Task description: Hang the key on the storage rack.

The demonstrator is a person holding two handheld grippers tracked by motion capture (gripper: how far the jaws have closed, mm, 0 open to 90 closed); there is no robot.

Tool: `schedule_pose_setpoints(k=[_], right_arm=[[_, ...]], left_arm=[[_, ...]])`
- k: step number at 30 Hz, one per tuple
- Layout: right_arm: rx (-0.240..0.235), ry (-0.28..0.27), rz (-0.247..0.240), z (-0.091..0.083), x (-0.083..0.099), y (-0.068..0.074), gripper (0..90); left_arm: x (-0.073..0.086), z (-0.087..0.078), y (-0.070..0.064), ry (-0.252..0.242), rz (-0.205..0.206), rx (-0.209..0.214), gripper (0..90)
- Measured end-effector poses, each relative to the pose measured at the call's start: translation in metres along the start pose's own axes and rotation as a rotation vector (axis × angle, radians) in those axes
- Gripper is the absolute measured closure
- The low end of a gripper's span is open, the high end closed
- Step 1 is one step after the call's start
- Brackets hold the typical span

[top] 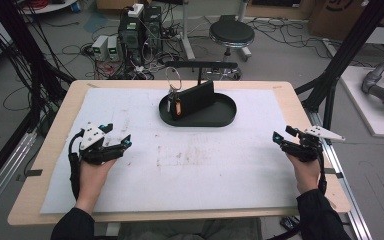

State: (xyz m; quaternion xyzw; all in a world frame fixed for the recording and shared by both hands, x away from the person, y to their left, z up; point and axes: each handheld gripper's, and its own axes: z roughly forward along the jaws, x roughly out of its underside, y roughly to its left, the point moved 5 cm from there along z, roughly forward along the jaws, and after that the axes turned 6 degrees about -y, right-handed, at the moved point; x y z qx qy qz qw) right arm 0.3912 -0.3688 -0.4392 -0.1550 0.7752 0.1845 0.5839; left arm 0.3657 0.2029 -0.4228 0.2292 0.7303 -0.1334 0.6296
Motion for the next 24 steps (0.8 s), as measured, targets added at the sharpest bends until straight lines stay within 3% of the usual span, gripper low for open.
schedule_pose_setpoints(k=[24], right_arm=[[0.001, 0.003, 0.002, 0.0014, 0.0007, -0.0016, 31.2]], left_arm=[[0.0001, 0.0000, 0.0023, -0.001, -0.004, 0.004, 25.3]])
